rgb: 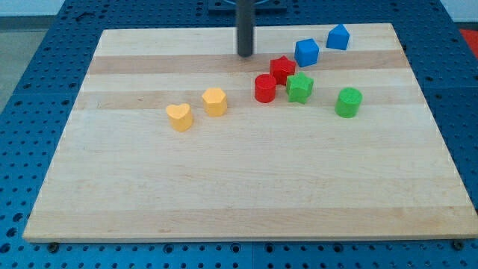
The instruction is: Move your arm to the center right
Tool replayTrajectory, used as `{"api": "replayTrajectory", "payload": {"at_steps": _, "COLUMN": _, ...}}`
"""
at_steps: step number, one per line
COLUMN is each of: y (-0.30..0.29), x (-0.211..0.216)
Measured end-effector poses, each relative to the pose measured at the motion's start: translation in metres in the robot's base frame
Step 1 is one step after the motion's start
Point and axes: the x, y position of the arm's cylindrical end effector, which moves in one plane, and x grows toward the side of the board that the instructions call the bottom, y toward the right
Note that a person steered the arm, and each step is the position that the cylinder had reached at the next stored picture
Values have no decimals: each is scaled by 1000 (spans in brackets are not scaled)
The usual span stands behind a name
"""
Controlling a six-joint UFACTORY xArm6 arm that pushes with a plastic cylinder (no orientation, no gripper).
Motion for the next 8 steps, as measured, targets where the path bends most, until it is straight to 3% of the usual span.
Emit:
{"api": "replayTrajectory", "payload": {"at_steps": 2, "y": -108, "x": 45}}
{"api": "replayTrajectory", "payload": {"at_steps": 4, "y": -165, "x": 143}}
{"api": "replayTrajectory", "payload": {"at_steps": 6, "y": -140, "x": 231}}
{"api": "replayTrajectory", "payload": {"at_steps": 8, "y": -2, "x": 265}}
